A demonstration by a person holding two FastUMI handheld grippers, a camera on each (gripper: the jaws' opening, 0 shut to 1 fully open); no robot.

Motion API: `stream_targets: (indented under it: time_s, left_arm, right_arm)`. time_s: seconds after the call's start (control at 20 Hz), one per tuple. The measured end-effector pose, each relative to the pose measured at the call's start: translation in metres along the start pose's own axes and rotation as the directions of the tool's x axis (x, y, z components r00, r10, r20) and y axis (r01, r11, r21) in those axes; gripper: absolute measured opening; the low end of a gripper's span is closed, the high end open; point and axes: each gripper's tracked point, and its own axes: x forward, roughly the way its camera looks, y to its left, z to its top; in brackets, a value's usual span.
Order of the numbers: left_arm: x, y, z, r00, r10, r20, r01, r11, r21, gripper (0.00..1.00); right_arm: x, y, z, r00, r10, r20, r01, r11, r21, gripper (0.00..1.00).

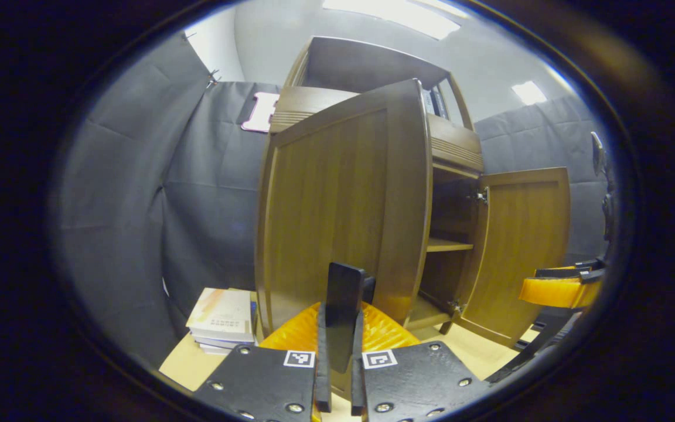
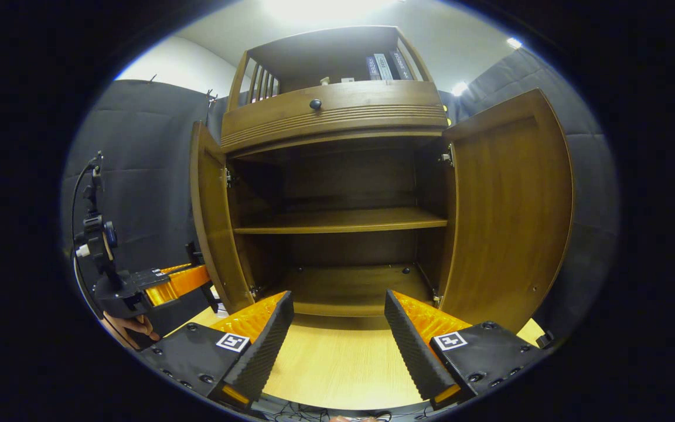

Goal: Open the right door of the double-door shoe cabinet with the right hand, and open the left door with the left hand.

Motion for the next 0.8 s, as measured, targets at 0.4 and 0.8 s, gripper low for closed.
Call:
stream_targets:
  time_s: [0.4,0.8]
  left_arm:
    - [-0.003,0.021,0.000,0.999,0.053,0.003,-0.053,0.999,-0.004,0.15]
    - [-0.014,0.059,0.004,0.999,0.046,0.004,-0.046,0.999,-0.018,0.02]
  right_arm:
    - [0.003,0.012,-0.007,1.000,0.028,-0.015,-0.028,1.000,0.005,0.93]
    - [-0.001,0.009,-0.001,1.000,-0.003,-0.024,0.002,1.000,-0.031,0.93]
